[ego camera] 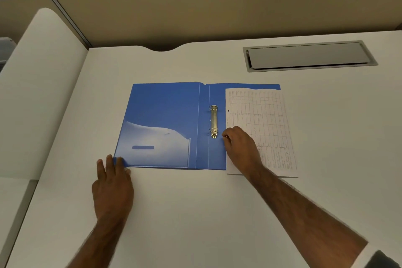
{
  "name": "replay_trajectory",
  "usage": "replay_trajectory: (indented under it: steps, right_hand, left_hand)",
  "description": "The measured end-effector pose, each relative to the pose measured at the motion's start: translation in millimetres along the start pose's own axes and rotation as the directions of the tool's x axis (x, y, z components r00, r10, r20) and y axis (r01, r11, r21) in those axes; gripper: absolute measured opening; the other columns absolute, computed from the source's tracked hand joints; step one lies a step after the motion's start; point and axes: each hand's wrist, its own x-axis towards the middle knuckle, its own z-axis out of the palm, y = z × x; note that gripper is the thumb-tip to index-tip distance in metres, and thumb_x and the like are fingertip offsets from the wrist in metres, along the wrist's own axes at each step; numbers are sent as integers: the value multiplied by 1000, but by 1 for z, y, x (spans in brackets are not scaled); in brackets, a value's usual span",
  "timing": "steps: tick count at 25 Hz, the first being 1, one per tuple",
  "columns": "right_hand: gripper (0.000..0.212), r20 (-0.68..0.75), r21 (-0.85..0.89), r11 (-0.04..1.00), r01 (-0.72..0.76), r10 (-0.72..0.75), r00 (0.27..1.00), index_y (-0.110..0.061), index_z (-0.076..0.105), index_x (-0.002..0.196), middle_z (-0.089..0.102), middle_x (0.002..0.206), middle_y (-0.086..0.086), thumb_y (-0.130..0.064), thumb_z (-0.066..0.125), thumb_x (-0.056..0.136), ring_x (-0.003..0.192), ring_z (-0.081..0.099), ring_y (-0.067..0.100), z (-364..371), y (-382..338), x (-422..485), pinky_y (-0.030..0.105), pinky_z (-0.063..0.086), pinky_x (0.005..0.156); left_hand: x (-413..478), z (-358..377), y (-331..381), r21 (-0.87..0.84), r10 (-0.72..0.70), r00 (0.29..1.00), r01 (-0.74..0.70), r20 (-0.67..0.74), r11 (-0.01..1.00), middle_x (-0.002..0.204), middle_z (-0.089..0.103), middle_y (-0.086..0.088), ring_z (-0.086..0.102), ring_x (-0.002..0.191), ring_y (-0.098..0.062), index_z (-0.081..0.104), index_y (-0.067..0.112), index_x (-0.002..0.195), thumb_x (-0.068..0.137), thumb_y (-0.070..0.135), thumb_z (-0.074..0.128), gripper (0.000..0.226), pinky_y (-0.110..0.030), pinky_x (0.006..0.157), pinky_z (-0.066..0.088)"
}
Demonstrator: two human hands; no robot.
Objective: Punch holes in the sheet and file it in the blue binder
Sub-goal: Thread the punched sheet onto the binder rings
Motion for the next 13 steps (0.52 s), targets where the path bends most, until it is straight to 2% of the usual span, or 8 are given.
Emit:
replay_trajectory:
  steps: [3,4,6,7,9,11,13]
  right_hand:
    - [20,16,-2,1000,-17,17,1000,-11,64,108,67,103,6,-22,48,102,82,50,9,-1,0,1,21,41,75]
    - [21,16,14,1000,-22,22,1000,-11,64,109,67,105,7,-22,48,102,83,51,10,0,0,1,22,42,77]
    - [22,9,58,998,-34,33,999,-10,64,112,68,108,8,-21,48,102,86,54,11,-1,-2,5,22,42,80]
    - [22,7,82,996,-35,35,999,-9,64,113,68,109,9,-21,48,102,88,57,13,-2,-3,8,23,42,81]
    - [24,10,118,992,-36,35,999,-8,65,115,68,111,12,-20,49,102,94,62,22,-4,-8,15,27,43,83]
    - [25,41,109,993,-42,38,998,-9,67,115,68,112,12,-22,49,102,97,63,24,-4,-11,22,26,42,84]
    - [28,108,84,995,-55,45,993,-11,67,117,68,114,12,-26,49,102,99,62,23,-4,-14,25,26,42,87]
  left_hand:
    - [1,-4,6,-7,18,992,-19,-123,1000,147,40,-25,31,138,-46,49,5,134,92,11,53,42,-60,101,36]
    - [4,-7,14,-40,75,976,-84,-203,996,145,44,-23,35,135,-44,50,9,133,93,10,55,40,-55,106,32]
    - [17,-15,50,-222,214,935,-281,-284,934,133,57,-14,50,122,-35,55,16,126,98,14,53,29,-42,102,37]
    - [24,-20,76,-379,245,943,-317,-226,869,127,61,-8,54,116,-30,58,18,125,100,21,50,25,-37,99,40]
    - [41,-25,132,-606,310,950,-262,-26,752,125,64,-5,60,113,-23,63,18,126,101,28,50,30,-31,97,43]
    - [54,-22,176,-647,369,926,-230,86,727,123,66,-7,62,110,-23,65,15,126,99,28,54,32,-28,94,43]
    - [59,-19,200,-646,406,909,-255,93,719,117,68,-8,63,104,-22,68,16,122,98,30,56,30,-24,89,41]
